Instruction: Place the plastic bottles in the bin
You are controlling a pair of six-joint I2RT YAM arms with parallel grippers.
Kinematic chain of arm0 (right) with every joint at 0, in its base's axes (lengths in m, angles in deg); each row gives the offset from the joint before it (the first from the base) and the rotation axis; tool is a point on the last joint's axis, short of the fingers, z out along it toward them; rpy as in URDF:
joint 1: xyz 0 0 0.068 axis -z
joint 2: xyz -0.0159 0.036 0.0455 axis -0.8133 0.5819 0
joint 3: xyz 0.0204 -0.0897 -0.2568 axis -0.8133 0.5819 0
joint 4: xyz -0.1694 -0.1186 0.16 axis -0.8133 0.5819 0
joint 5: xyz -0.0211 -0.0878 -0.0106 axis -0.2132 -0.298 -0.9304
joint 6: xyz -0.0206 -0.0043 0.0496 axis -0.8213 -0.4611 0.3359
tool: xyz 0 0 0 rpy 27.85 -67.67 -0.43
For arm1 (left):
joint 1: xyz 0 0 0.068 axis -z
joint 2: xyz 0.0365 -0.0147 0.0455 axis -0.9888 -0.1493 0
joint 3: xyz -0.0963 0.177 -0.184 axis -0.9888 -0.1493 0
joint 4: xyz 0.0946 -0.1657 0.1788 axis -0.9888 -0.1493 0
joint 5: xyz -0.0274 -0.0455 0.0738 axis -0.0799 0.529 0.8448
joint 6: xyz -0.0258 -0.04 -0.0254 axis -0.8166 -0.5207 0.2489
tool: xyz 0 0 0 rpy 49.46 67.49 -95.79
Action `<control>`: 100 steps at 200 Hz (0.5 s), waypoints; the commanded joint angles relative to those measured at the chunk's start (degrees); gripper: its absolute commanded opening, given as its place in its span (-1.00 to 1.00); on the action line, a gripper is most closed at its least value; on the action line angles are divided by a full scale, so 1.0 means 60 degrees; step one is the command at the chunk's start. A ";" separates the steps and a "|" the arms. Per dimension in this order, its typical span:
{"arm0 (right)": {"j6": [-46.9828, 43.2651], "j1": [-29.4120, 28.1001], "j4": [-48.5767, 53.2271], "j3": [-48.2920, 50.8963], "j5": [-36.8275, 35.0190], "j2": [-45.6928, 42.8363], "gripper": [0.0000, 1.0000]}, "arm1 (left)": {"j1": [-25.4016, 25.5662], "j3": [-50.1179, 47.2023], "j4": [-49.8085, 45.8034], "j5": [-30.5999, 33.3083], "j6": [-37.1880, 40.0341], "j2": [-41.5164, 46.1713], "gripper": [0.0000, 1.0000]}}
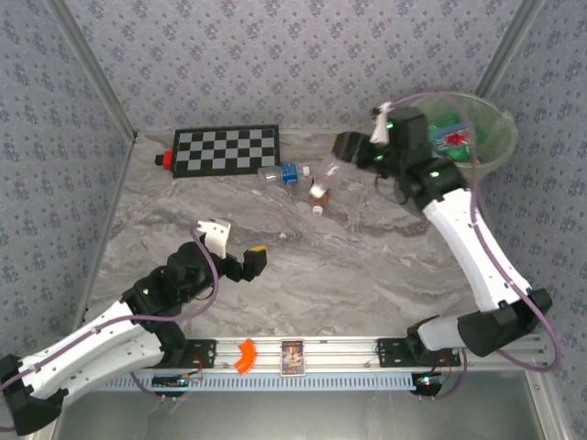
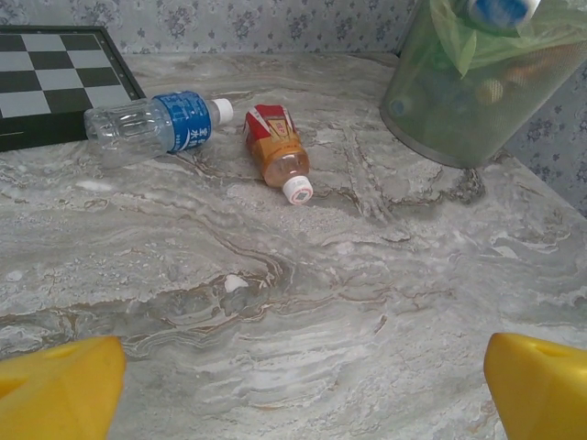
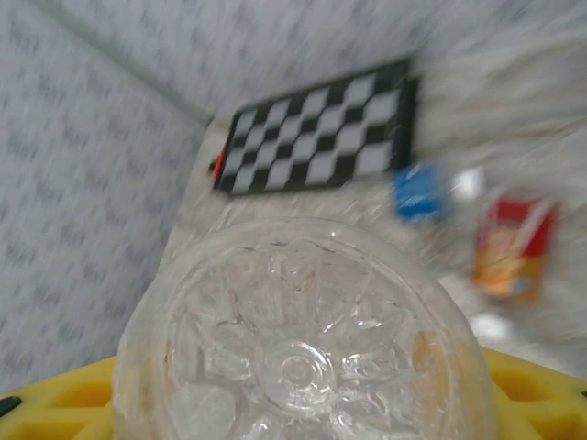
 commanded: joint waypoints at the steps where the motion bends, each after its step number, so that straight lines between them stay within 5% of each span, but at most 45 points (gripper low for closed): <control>1: -0.0417 0.0941 0.1141 -0.0742 -0.0957 -0.0370 0.22 | 0.0038 0.0348 0.0457 -0.0095 -0.0112 -0.0060 0.99; 100: -0.0885 0.5193 0.0309 -0.1699 -0.3856 -0.0598 0.15 | -0.0006 0.0958 0.0970 -0.0736 -0.0154 -0.1380 0.99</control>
